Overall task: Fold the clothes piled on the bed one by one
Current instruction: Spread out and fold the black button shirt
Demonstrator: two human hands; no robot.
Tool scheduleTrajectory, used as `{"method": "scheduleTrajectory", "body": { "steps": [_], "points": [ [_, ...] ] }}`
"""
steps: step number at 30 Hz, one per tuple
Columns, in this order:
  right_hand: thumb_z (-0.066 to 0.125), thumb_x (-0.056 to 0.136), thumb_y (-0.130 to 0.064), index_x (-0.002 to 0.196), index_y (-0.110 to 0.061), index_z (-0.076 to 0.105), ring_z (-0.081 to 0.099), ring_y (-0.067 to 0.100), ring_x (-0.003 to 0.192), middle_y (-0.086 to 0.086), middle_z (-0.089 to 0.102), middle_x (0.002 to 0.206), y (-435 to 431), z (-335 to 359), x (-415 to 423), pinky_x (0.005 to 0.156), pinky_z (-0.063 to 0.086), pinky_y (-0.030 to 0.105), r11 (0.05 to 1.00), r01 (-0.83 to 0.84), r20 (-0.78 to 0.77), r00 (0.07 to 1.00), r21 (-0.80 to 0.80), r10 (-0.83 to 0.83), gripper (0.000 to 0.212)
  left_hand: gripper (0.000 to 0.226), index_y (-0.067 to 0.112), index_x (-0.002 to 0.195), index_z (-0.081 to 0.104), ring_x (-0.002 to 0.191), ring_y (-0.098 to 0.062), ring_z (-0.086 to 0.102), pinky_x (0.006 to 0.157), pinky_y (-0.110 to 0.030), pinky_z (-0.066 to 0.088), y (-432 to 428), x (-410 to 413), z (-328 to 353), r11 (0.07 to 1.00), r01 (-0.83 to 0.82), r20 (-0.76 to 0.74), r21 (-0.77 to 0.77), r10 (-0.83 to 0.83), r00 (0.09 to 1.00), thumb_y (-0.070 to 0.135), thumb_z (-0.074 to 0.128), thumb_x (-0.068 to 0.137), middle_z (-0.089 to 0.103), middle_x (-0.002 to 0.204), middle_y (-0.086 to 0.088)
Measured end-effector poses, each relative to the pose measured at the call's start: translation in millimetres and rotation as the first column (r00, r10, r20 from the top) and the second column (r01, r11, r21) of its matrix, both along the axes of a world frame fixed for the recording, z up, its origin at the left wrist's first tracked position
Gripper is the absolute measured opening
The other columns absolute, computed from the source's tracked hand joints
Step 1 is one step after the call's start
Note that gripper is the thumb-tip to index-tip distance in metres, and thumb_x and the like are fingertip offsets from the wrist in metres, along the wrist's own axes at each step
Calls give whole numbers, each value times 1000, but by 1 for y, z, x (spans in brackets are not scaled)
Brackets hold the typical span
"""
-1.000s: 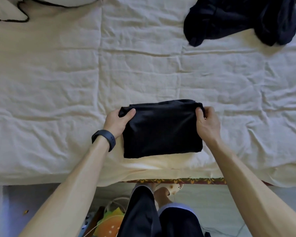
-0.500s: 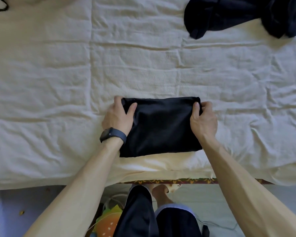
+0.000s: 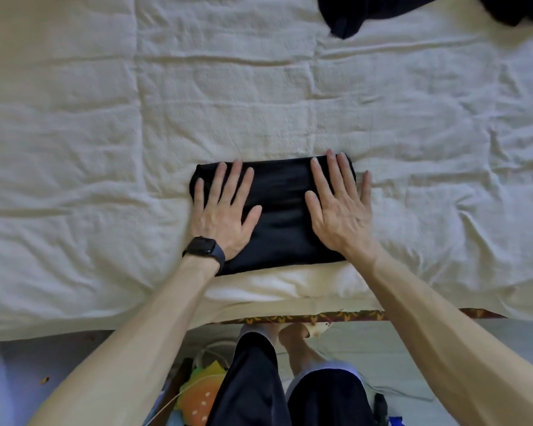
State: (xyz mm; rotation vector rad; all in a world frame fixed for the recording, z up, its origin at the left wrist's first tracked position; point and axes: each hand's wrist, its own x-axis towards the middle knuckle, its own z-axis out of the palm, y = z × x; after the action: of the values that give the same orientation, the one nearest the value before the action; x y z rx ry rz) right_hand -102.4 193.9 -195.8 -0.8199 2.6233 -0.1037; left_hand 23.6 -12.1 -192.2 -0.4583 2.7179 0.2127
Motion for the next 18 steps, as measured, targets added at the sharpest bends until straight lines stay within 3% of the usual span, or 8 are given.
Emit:
{"method": "scheduleTrajectory", "body": {
  "steps": [2,4,6,8,10,12,15,18],
  "points": [
    [19,107,-49,163,-29,3,-15,15,156,-1,-10,171,4,1,-7,124,-14,50,999,43,40,998,-2,-43,61,68,26,160,5,155,-24,1,120,-57,-2,-7,9,6,999,-38,18,-18,38,999,54,22,100,1,169,0],
    [22,107,-51,164,-29,2,-12,19,157,1,-10,171,8,11,-12,126,-7,51,982,187,104,977,-11,-185,64,71,23,161,11,155,-28,3,121,-58,-1,-8,13,18,995,-92,2,-22,92,996,54,25,99,5,168,-4],
    [31,105,-54,163,-24,9,10,28,155,7,9,171,13,24,-15,125,10,51,931,358,156,926,-69,-345,69,72,21,160,17,154,-30,7,121,-55,2,-13,8,30,985,-173,-62,-2,173,983,54,34,98,11,168,-7],
    [42,103,-55,160,-20,23,36,29,142,8,39,157,14,36,-17,120,27,48,871,465,212,878,-162,-429,70,69,20,156,30,151,-30,19,121,-53,13,-25,-3,40,976,-215,-118,17,216,969,52,43,97,25,163,-8],
    [48,101,-54,148,-19,42,51,23,124,1,56,134,11,42,-22,109,42,44,818,532,265,839,-219,-475,58,59,17,145,48,137,-31,39,110,-51,34,-37,-17,46,973,-226,-133,47,230,964,48,52,95,46,147,-9],
    [48,102,-52,124,-19,58,60,21,108,-3,63,113,6,43,-32,91,50,38,796,570,306,809,-204,-501,41,45,14,130,59,118,-32,48,93,-45,42,-46,-27,48,965,-250,-88,73,256,963,45,55,97,56,127,-9],
    [48,103,-47,99,-23,59,62,15,88,-13,62,87,3,38,-46,66,40,22,729,660,387,729,-181,-565,27,33,16,112,64,104,-28,54,76,-37,39,-53,-30,50,938,-307,-33,161,316,948,43,50,101,61,110,-5],
    [51,101,-49,97,-28,60,60,13,86,-16,60,84,2,36,-53,64,35,17,680,718,416,668,-147,-616,23,32,22,113,66,103,-25,58,71,-33,38,-53,-26,51,893,-384,50,233,384,922,45,46,103,63,108,0]
  ]
}}
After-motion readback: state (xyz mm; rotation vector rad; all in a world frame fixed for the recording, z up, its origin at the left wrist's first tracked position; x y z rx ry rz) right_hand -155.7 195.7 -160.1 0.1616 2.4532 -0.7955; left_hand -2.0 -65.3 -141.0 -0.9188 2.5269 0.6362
